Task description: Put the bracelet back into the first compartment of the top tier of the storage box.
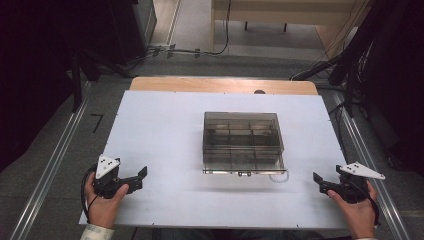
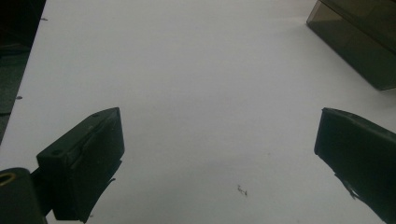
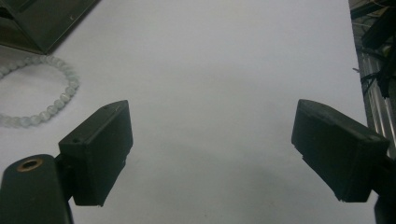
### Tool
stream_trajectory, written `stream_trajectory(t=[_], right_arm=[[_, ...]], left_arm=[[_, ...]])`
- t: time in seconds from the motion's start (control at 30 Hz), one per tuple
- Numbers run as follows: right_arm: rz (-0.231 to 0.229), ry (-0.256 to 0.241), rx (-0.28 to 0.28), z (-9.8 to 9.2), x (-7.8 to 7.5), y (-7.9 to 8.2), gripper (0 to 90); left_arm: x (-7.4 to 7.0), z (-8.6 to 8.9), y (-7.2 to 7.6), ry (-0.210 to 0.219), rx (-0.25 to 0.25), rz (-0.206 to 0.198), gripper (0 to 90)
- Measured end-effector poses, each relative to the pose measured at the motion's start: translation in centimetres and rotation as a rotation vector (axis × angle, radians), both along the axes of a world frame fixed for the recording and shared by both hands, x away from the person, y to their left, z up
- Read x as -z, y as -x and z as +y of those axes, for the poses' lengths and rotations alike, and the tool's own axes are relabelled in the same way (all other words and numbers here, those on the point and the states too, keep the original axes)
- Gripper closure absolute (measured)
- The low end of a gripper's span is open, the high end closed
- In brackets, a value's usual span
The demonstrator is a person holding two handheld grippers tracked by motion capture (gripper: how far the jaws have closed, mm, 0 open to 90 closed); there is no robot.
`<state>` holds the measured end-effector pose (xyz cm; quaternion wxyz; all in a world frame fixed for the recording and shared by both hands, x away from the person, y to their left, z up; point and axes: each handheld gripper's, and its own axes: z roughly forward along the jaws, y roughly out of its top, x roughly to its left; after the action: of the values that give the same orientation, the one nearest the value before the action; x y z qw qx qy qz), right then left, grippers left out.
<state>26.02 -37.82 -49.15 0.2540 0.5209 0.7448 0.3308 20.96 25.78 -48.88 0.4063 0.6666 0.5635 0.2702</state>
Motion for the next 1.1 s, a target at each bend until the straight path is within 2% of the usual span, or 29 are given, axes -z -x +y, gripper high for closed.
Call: stream_trajectory(t=[1.1], right_arm=[[0.012, -0.003, -0.053, 1.8, -0.1, -0.1, 12.7]], left_arm=[[0.0, 0.1, 0.0, 0.003, -0.004, -0.002, 1.7]])
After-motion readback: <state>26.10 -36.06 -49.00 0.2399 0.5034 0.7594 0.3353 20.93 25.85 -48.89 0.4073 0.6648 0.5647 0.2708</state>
